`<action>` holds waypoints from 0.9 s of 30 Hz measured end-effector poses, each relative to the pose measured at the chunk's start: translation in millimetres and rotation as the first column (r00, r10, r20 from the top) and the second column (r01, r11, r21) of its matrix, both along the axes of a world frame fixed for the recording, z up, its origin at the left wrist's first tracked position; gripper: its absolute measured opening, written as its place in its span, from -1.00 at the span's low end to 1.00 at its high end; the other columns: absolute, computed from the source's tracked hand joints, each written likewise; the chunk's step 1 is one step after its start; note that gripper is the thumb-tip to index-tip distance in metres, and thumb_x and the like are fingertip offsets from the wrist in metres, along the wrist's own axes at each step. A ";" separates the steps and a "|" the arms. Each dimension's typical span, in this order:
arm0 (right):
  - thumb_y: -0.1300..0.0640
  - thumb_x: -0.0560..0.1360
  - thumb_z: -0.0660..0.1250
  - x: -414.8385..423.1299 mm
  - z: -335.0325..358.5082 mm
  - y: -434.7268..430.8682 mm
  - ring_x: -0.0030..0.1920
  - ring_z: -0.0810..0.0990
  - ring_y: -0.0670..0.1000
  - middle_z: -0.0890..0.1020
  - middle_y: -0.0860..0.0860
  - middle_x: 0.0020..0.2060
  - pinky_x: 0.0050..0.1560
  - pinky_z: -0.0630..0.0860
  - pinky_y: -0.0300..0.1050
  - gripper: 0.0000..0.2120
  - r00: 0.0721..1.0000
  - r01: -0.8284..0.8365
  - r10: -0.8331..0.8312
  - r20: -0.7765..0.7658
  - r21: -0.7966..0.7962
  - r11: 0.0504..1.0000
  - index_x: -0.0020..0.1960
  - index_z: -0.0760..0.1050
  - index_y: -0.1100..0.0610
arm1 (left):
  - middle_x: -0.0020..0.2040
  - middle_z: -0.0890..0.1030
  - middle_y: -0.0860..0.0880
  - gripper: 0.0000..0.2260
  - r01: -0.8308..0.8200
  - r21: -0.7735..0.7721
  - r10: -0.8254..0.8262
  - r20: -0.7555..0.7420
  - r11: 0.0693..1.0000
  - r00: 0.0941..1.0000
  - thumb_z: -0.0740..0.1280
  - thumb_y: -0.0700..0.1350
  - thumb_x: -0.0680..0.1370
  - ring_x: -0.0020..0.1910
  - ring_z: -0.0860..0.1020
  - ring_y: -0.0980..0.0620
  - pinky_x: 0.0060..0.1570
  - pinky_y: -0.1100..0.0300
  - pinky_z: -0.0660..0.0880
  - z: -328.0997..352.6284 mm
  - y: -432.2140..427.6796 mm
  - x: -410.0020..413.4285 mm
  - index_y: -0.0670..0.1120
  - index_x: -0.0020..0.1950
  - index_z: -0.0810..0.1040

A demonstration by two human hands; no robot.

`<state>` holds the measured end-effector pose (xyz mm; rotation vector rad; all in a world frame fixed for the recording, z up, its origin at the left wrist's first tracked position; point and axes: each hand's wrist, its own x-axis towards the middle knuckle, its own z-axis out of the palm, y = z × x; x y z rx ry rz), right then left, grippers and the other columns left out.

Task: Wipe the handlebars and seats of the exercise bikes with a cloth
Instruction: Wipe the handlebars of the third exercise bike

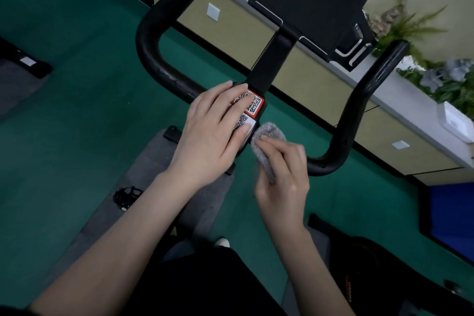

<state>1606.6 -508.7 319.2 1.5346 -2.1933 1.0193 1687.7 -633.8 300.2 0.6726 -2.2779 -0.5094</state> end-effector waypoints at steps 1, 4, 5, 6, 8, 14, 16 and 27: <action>0.31 0.55 0.19 -0.5 1.6 2.3 -0.05 0.51 0.07 0.63 0.18 -0.08 0.12 0.43 -0.22 -0.76 1.000 -0.002 0.003 -0.015 0.017 1.000 0.04 0.61 0.36 | 0.40 0.40 -0.07 -0.63 -0.001 -0.002 0.001 -0.001 1.000 1.000 0.13 -0.05 0.61 0.41 0.29 -0.08 0.39 0.06 0.12 0.2 0.1 0.1 -0.16 0.37 0.43; 0.36 0.52 0.27 -2.0 13.8 -3.7 -0.10 0.53 0.10 0.64 0.15 -0.10 0.07 0.43 -0.23 -0.84 0.999 0.042 -0.041 -0.029 0.067 0.997 0.00 0.62 0.33 | 0.39 0.41 -0.08 -0.62 -0.005 -0.011 0.005 0.003 1.000 1.000 0.13 -0.05 0.61 0.40 0.30 -0.09 0.38 0.04 0.14 0.8 0.2 1.4 -0.16 0.37 0.43; 0.37 0.51 0.31 -5.3 22.5 -10.3 -0.13 0.55 0.09 0.65 0.11 -0.12 0.03 0.43 -0.23 -0.88 0.998 0.059 -0.059 -0.007 0.102 0.993 -0.03 0.62 0.29 | 0.40 0.41 -0.08 -0.62 -0.005 -0.013 0.005 0.008 1.000 1.000 0.12 -0.05 0.61 0.40 0.30 -0.09 0.38 0.05 0.14 1.4 0.3 1.7 -0.16 0.37 0.43; 0.36 0.49 0.34 -12.3 31.6 -18.7 -0.15 0.57 0.07 0.66 0.06 -0.17 -0.02 0.44 -0.23 -0.89 0.995 0.073 -0.083 0.058 0.161 0.984 -0.07 0.62 0.23 | 0.40 0.41 -0.08 -0.62 -0.004 -0.013 0.004 0.012 1.000 1.000 0.12 -0.05 0.61 0.39 0.30 -0.09 0.38 0.06 0.13 1.9 0.5 1.8 -0.16 0.37 0.43; 0.30 0.48 0.33 -33.9 50.2 -38.1 -0.23 0.61 -0.05 0.65 -0.08 -0.32 -0.17 0.46 -0.31 -0.83 0.936 0.066 -0.185 0.300 0.365 0.929 -0.19 0.60 0.08 | 0.40 0.40 -0.07 -0.62 -0.003 -0.009 0.003 0.016 1.000 1.000 0.12 -0.04 0.61 0.40 0.30 -0.08 0.39 0.08 0.11 2.3 0.9 2.0 -0.15 0.38 0.42; 0.29 0.49 0.36 -79.9 67.9 -73.2 -0.19 0.65 0.04 0.67 0.11 -0.20 -0.11 0.58 -0.15 -0.87 0.584 -0.203 -0.444 0.679 0.652 0.731 0.04 0.59 0.26 | 0.41 0.40 -0.05 -0.62 -0.012 0.002 0.012 0.026 1.000 1.000 0.09 -0.03 0.63 0.40 0.29 -0.09 0.38 0.03 0.12 1.2 2.5 1.8 -0.13 0.39 0.40; 0.29 0.50 0.35 -82.2 69.1 -73.9 -0.27 0.66 -0.02 0.67 0.08 -0.25 -0.25 0.59 -0.25 -0.93 0.556 -0.249 -0.442 0.704 0.649 0.719 -0.03 0.59 0.23 | 0.41 0.40 -0.06 -0.62 -0.009 0.006 0.009 0.020 1.000 1.000 0.09 -0.03 0.63 0.39 0.30 -0.09 0.37 0.00 0.16 1.1 2.7 0.9 -0.13 0.39 0.41; 0.36 0.44 0.39 -13.1 34.0 -4.5 -0.09 0.58 0.04 0.63 -0.06 -0.14 0.00 0.35 -0.50 -0.86 0.969 0.112 -0.140 0.202 0.142 0.983 -0.02 0.62 0.23 | 0.41 0.39 -0.06 -0.62 -0.011 -0.016 0.011 0.009 1.000 1.000 0.09 -0.01 0.64 0.36 0.33 -0.09 0.35 -0.02 0.21 -4.1 1.2 1.3 -0.13 0.39 0.41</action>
